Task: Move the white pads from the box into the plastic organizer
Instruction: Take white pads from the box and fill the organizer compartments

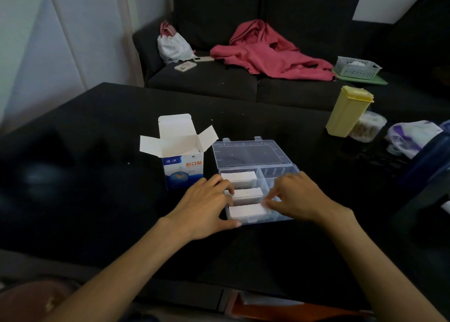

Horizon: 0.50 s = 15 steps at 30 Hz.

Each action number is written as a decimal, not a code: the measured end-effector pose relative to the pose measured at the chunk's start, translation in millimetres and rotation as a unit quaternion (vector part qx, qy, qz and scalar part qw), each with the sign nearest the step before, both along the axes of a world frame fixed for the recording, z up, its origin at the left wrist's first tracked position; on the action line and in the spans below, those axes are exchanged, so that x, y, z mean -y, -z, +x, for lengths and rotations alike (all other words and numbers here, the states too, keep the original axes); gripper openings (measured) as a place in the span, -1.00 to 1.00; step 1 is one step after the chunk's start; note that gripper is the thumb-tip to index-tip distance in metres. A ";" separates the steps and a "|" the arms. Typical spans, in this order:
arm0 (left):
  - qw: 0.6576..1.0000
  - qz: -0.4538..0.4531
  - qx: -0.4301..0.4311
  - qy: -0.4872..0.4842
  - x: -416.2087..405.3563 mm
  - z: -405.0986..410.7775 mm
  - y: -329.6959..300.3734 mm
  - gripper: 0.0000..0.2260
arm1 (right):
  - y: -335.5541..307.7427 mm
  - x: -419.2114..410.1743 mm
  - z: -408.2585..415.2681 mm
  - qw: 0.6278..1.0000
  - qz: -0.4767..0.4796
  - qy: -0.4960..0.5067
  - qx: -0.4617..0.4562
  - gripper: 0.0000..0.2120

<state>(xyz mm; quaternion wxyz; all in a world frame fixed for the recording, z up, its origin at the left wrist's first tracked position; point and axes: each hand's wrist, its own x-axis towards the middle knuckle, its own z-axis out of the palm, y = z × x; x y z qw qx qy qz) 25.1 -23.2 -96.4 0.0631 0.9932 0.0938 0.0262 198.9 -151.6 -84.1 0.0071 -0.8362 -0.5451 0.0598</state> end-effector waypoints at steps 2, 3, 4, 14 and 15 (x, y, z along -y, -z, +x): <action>1.000 -0.002 0.002 0.002 -0.4 0.2 1.3 -0.55 | 5.7 -2.3 -1.7 1.000 -0.002 -0.008 0.006 -0.69; 1.000 -0.002 0.002 0.002 -0.8 0.1 2.0 -0.54 | 7.3 -2.8 -1.9 1.000 -0.002 -0.008 0.005 -0.70; 1.000 -0.003 0.003 0.002 -1.1 0.0 2.6 -0.53 | 7.8 -3.3 -1.7 1.000 0.000 -0.007 0.004 -0.70; 0.994 -0.048 0.081 -0.049 -6.7 -3.0 -19.8 -0.53 | -25.7 0.2 -4.3 0.989 0.124 0.022 -0.076 -0.74; 0.990 -0.050 0.112 -0.067 -8.9 -4.7 -24.9 -0.57 | -28.8 0.9 -4.6 0.984 0.146 0.028 -0.100 -0.76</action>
